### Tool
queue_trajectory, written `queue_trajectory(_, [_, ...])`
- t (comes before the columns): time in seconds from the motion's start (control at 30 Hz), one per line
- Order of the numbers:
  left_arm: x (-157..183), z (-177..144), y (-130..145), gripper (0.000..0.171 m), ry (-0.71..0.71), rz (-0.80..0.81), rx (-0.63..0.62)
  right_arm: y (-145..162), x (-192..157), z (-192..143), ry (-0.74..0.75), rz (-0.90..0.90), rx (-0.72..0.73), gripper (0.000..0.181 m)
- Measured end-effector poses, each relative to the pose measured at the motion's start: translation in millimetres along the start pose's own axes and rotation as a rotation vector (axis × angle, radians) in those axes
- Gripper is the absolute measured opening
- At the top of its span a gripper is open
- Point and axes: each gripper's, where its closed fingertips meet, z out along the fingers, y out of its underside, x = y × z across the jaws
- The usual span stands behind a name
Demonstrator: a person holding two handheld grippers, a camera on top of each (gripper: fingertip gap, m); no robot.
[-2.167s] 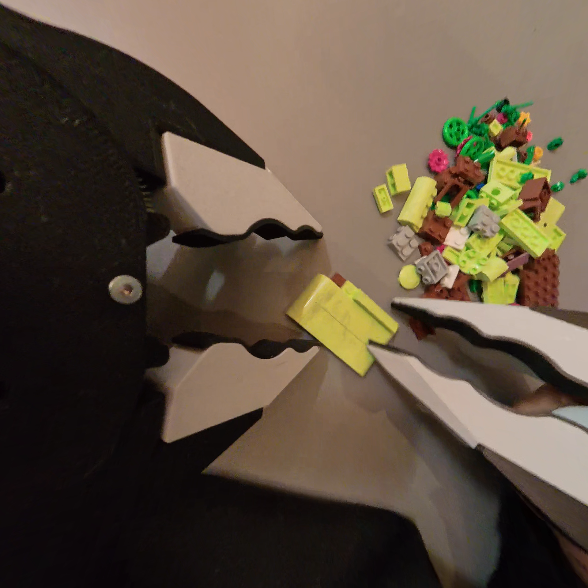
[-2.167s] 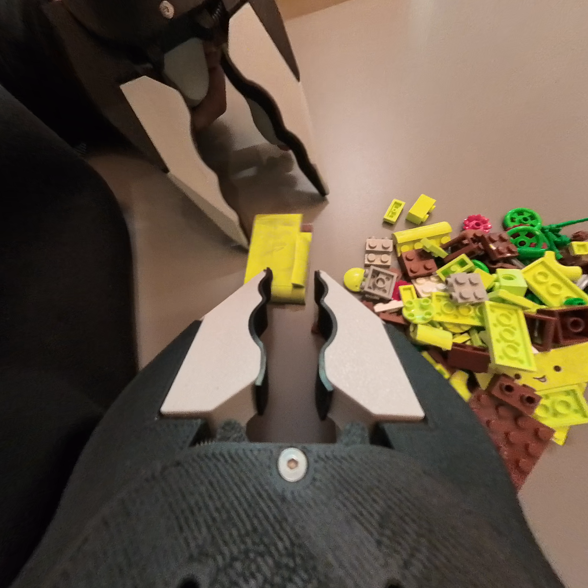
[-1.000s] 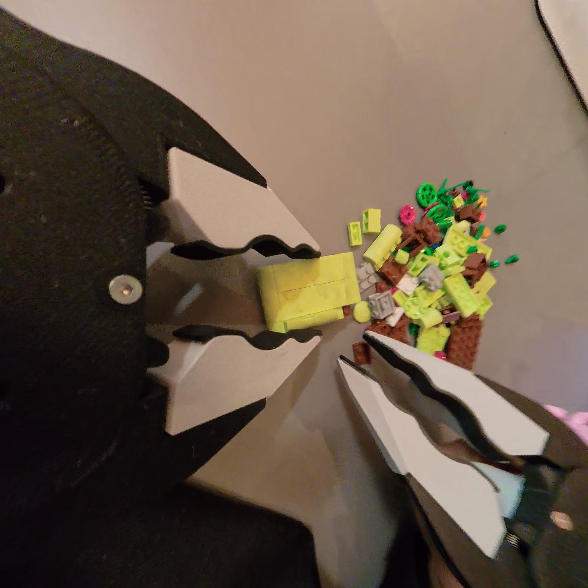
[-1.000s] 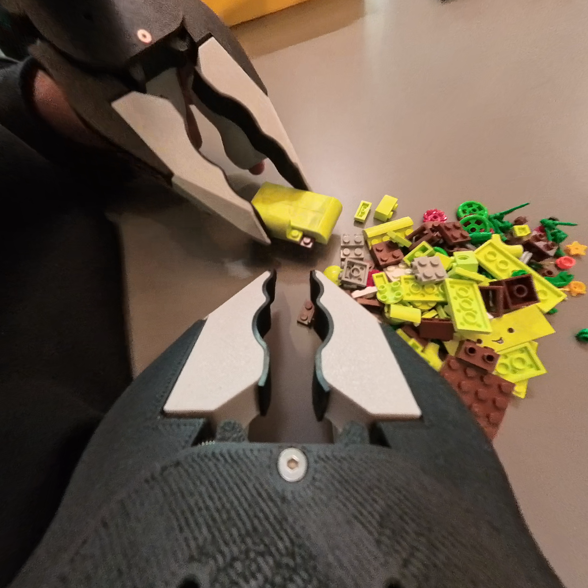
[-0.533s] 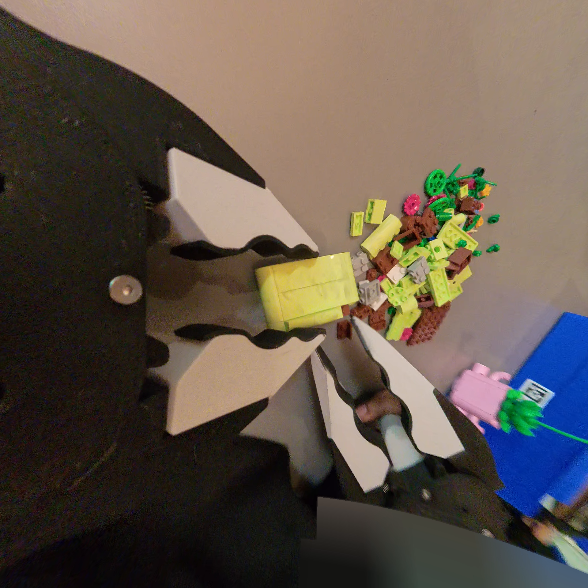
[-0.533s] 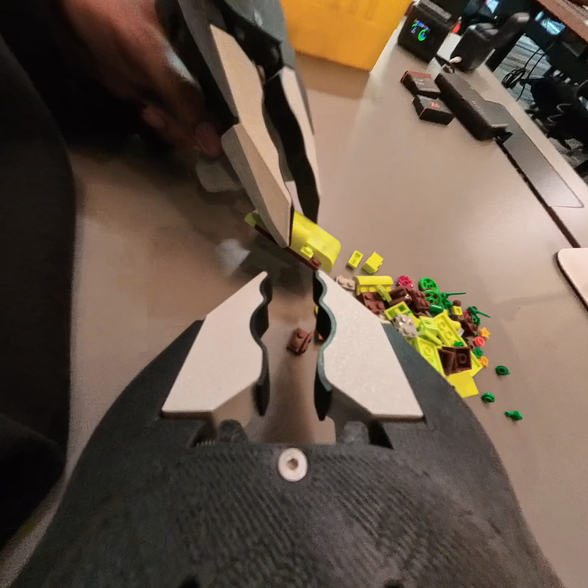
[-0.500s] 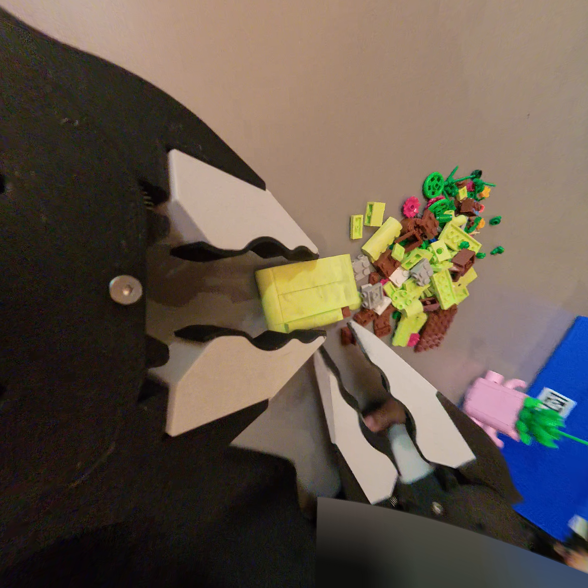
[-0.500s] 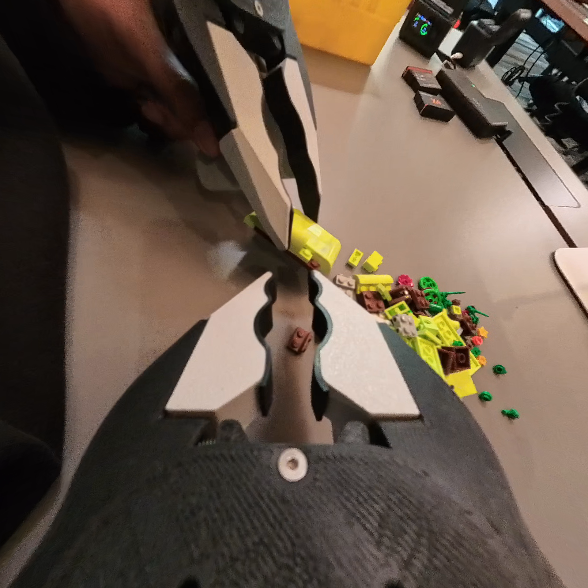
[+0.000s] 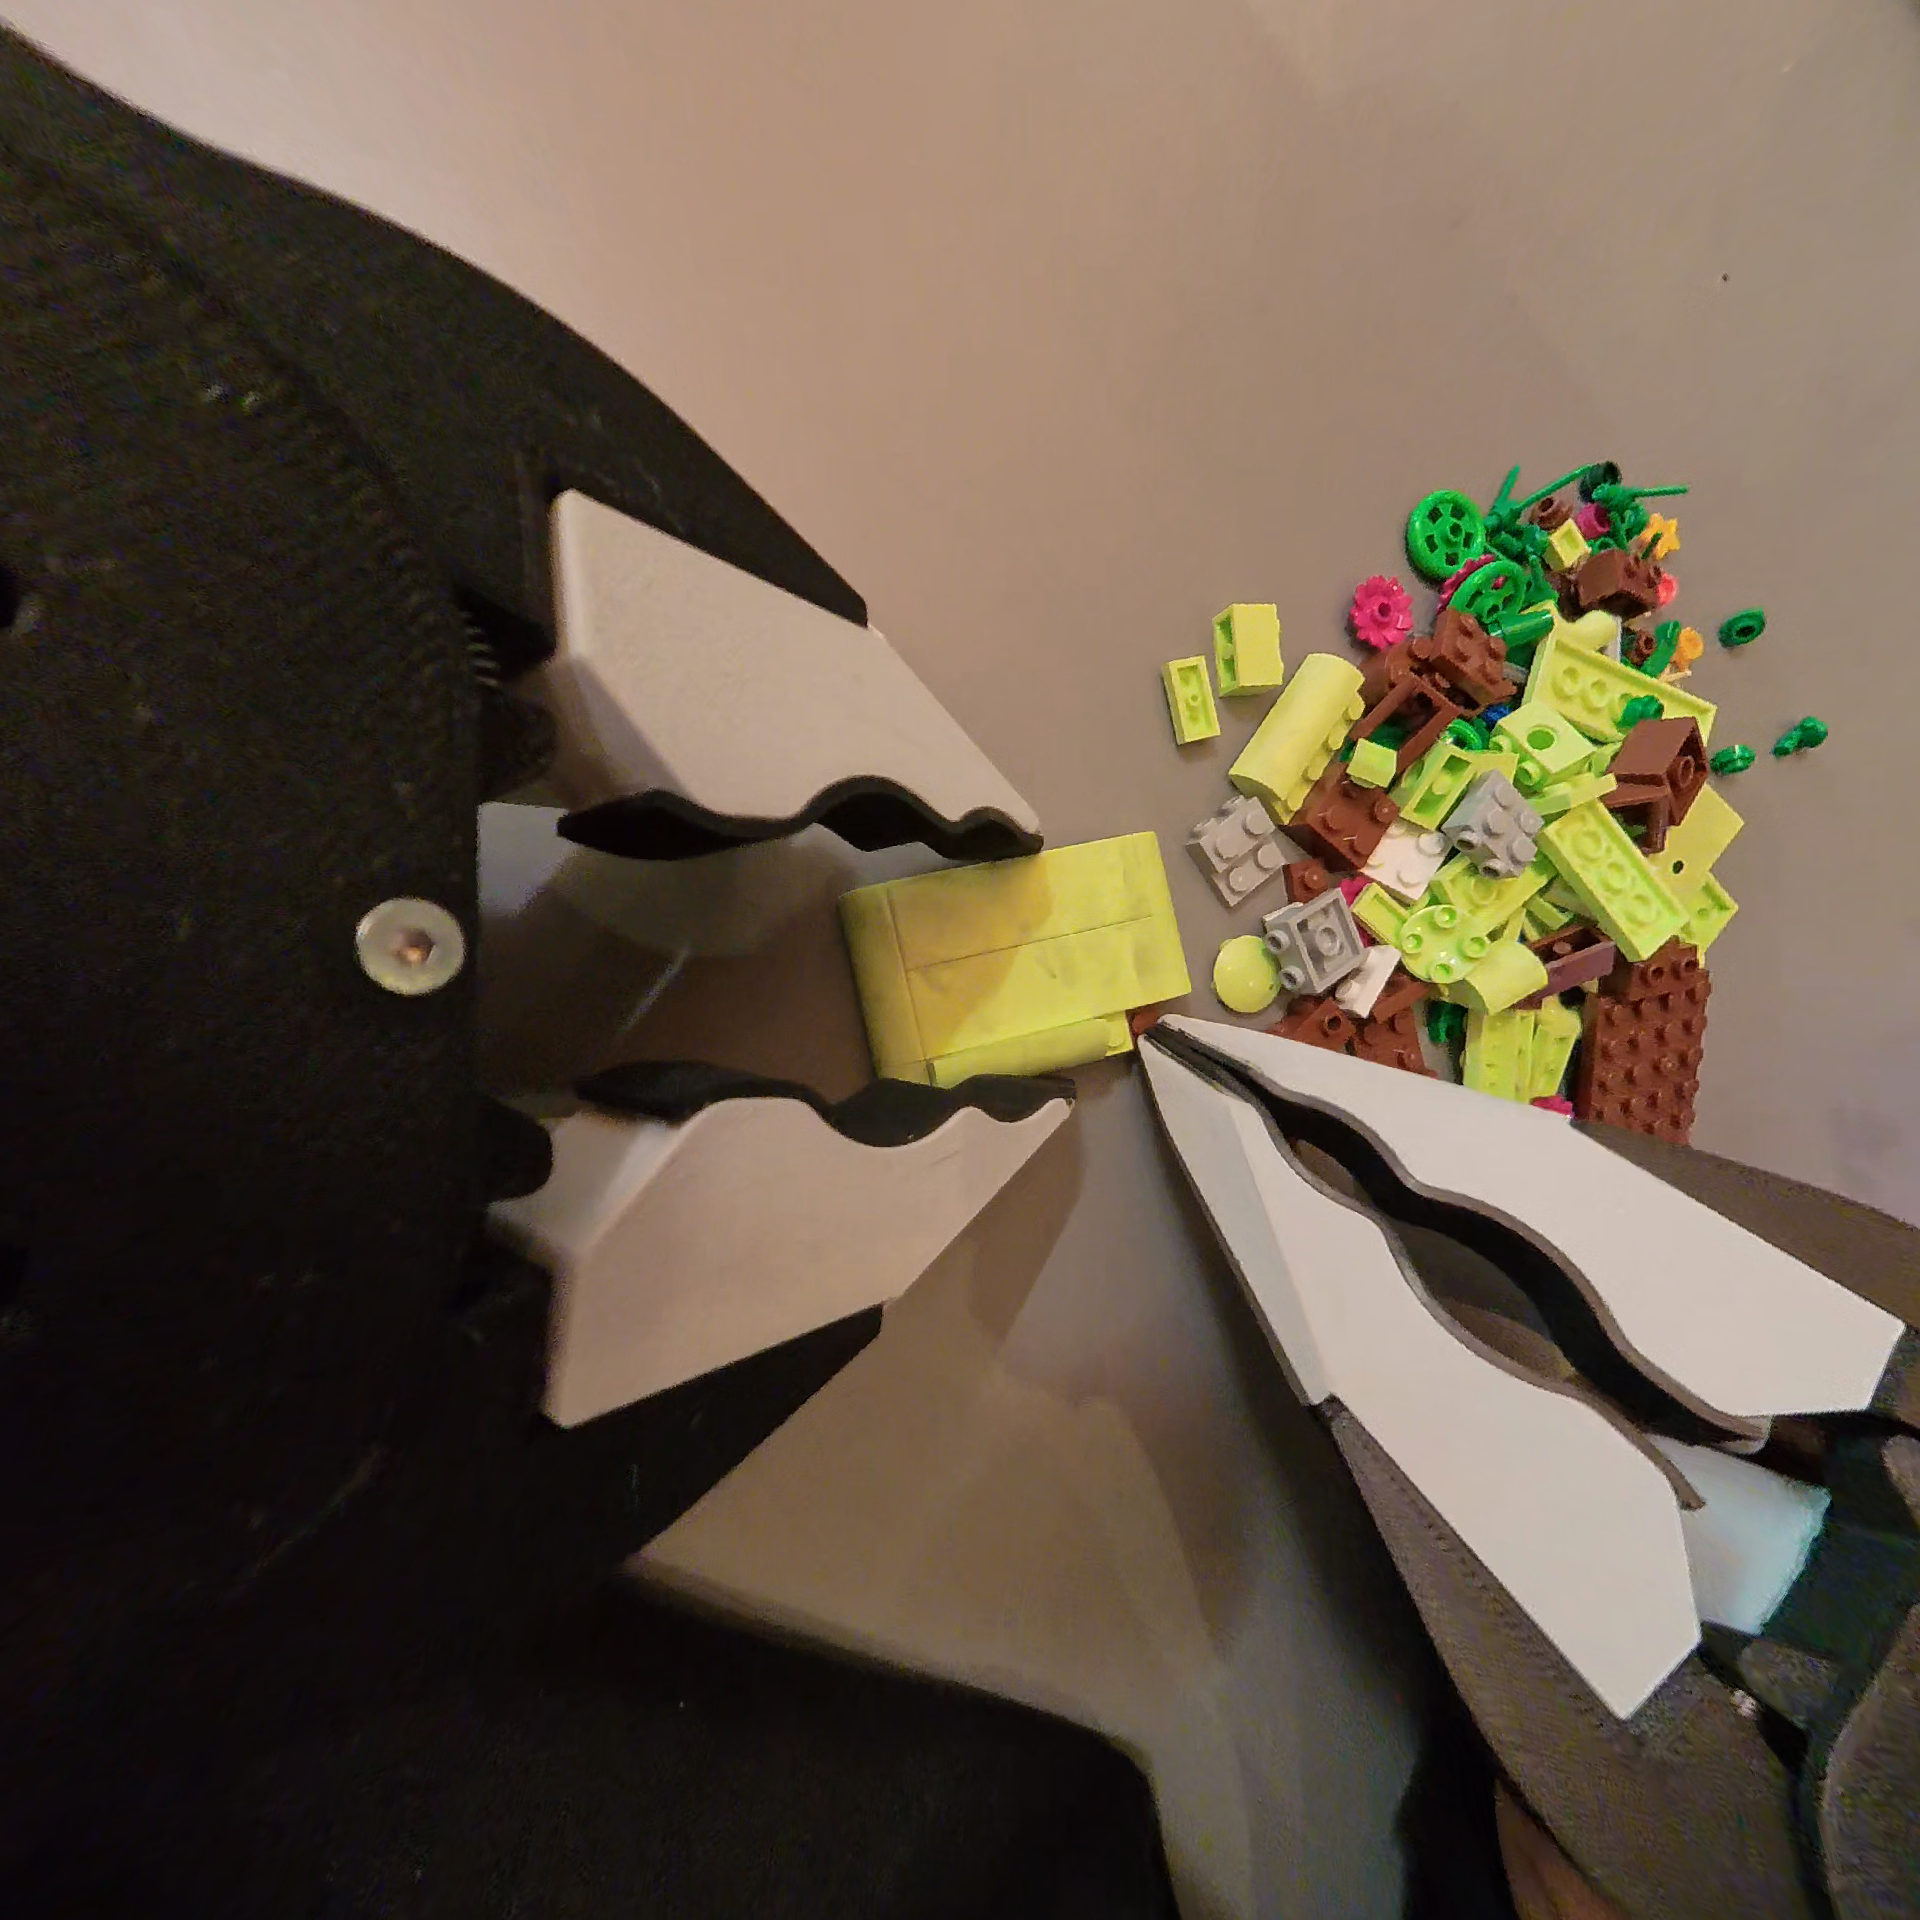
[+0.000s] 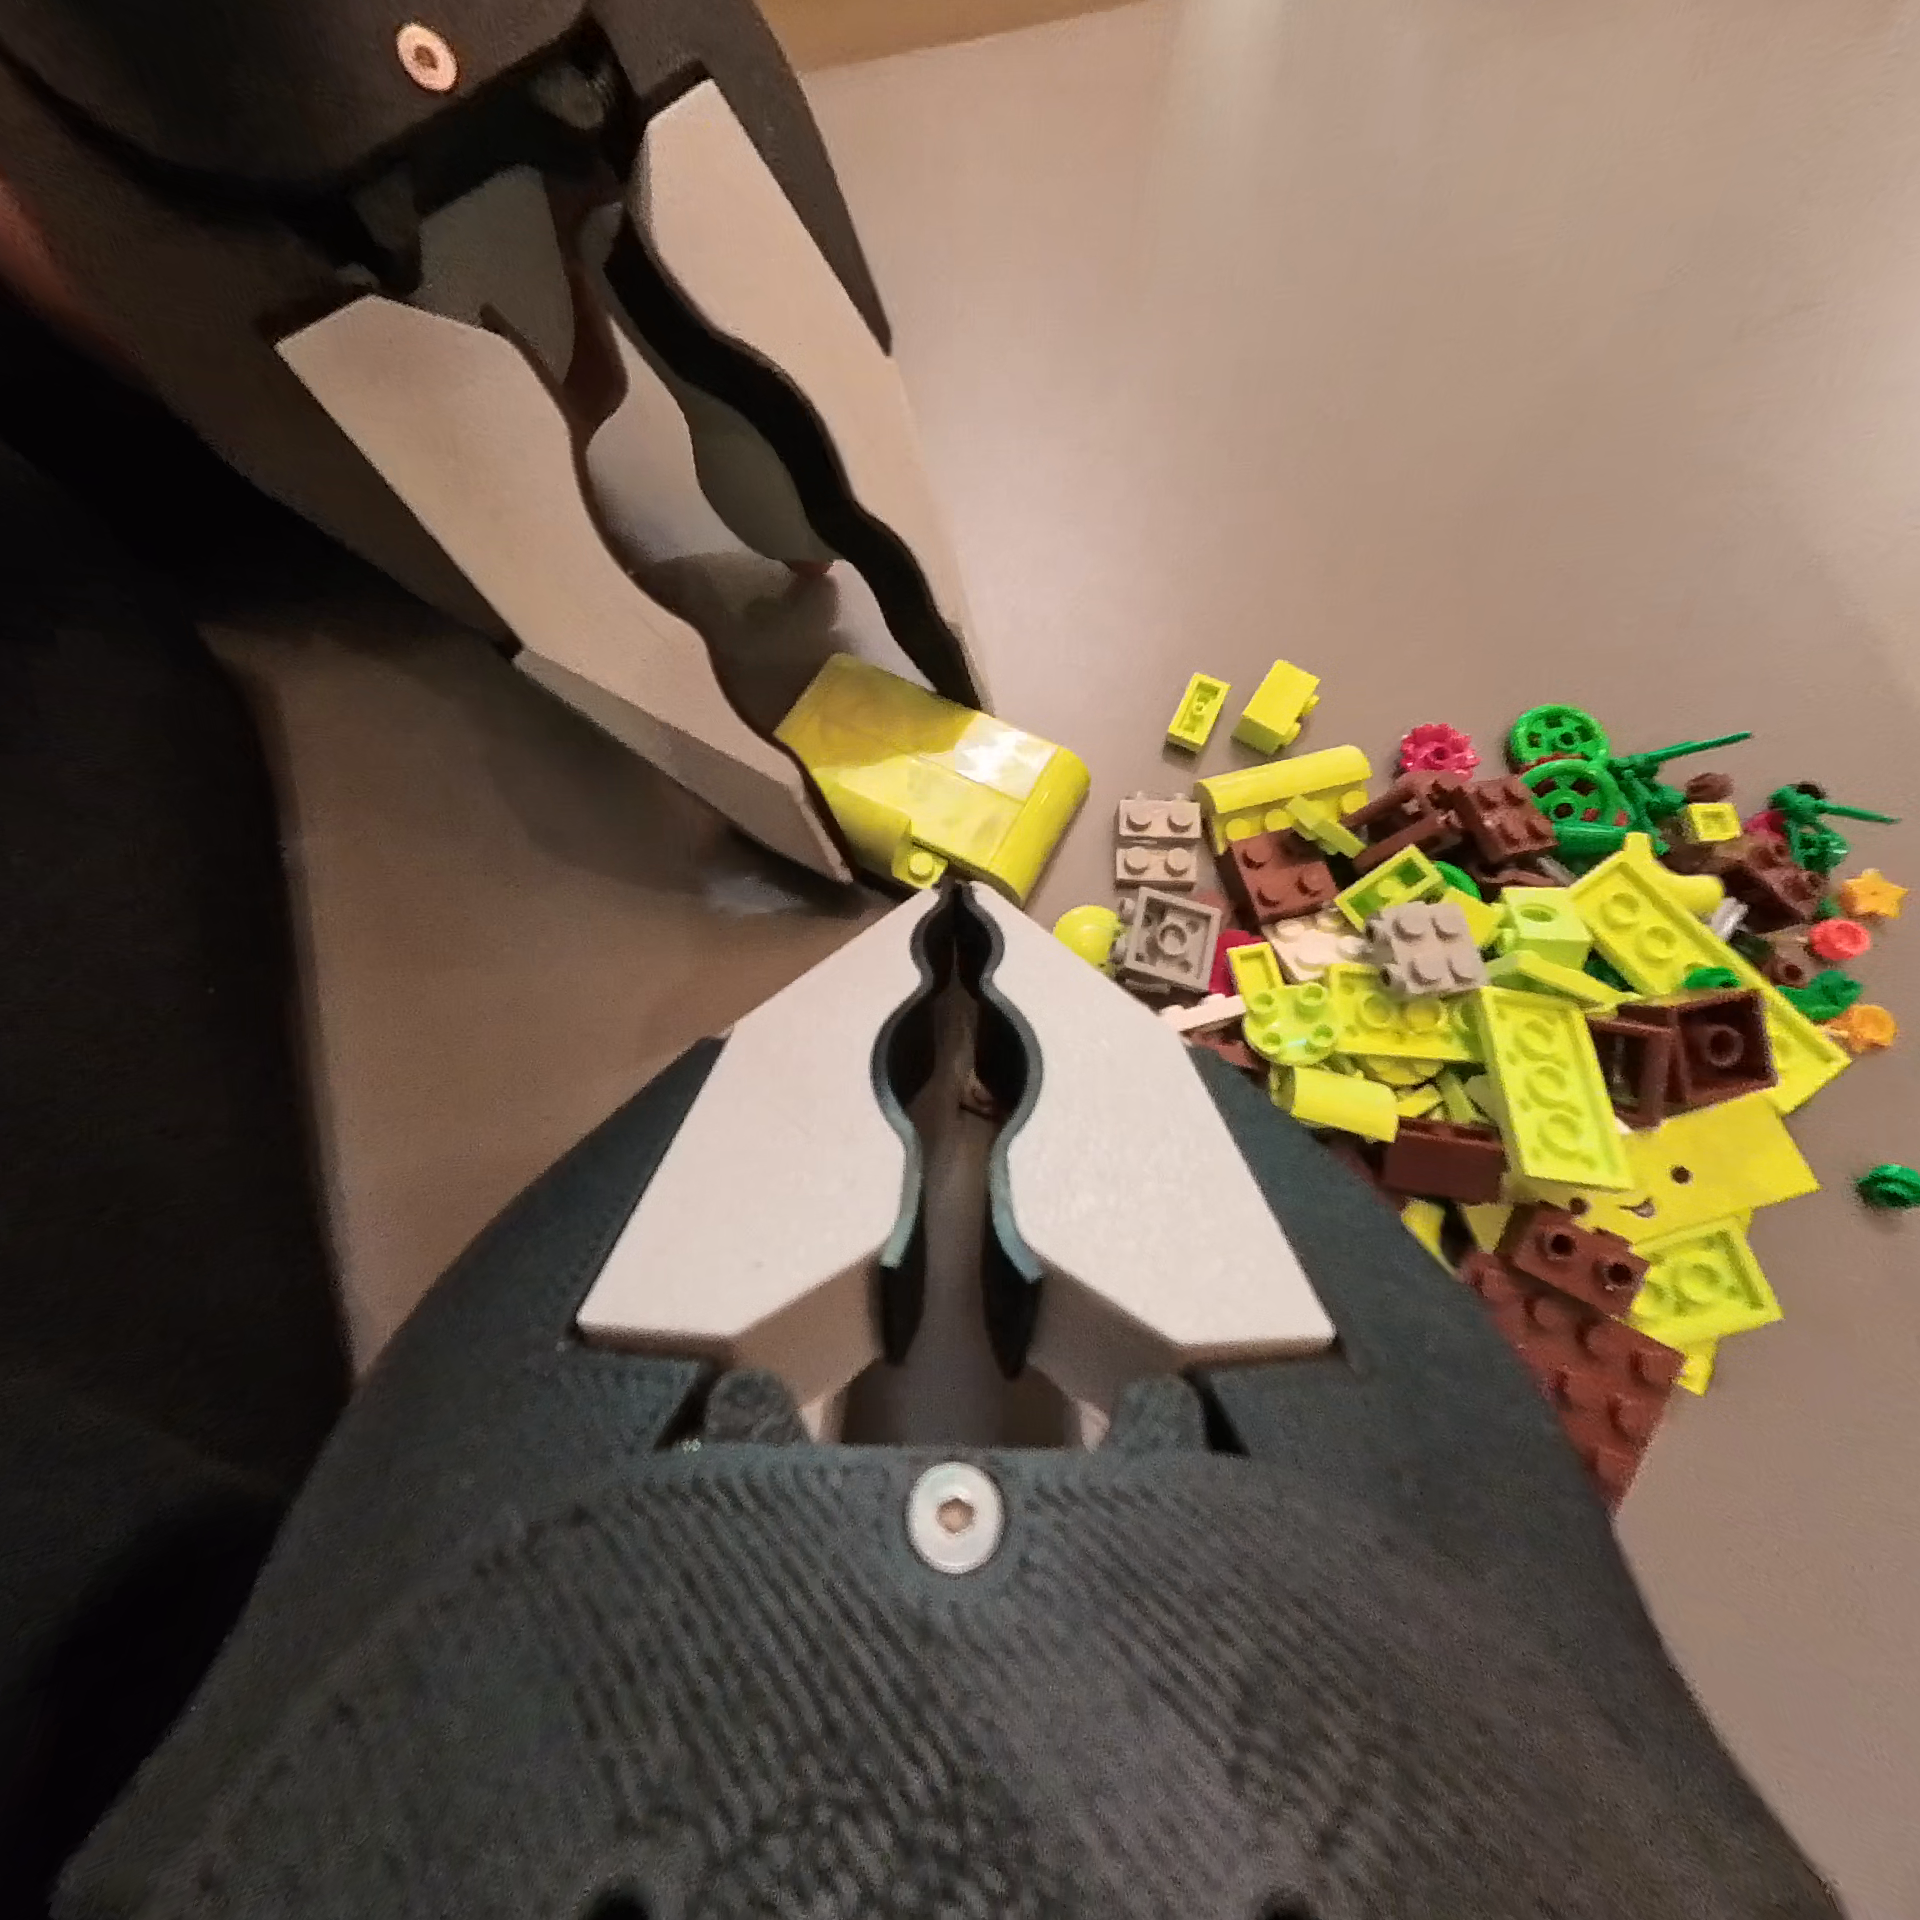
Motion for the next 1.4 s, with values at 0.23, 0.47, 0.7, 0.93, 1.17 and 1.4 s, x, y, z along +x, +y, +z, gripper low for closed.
queue_trajectory(0.23, [-0.9, 0.6, 0.4, 0.039, -0.018, 0.054, -0.001, 2.9, -1.5, 1.9, -0.108, 0.145, -0.055, 0.0])
queue_trajectory(0.47, [-23.0, -6.0, -4.7, 0.0, -0.053, 0.022, 0.051, 1.1, -4.2, 7.0, -0.087, 0.071, -0.197, 0.0])
queue_trajectory(0.7, [-27.1, -10.9, -8.6, 0.022, -0.032, -0.065, 0.092, -4.1, -5.5, 12.4, -0.111, 0.1, -0.147, 0.0])
queue_trajectory(0.93, [-15.7, 0.4, 0.7, 0.049, -0.016, -0.099, -0.024, -3.6, -5.3, 12.8, -0.099, 0.109, -0.109, 0.0])
queue_trajectory(1.17, [-21.3, 1.0, -0.2, 0.035, -0.037, -0.122, -0.056, -0.2, -5.2, 11.9, -0.08, 0.07, -0.11, 0.0])
queue_trajectory(1.4, [-18.7, 1.7, -0.2, 0.032, -0.021, -0.088, -0.085, -1.5, -0.9, 7.9, -0.063, 0.089, -0.065, 0.0])
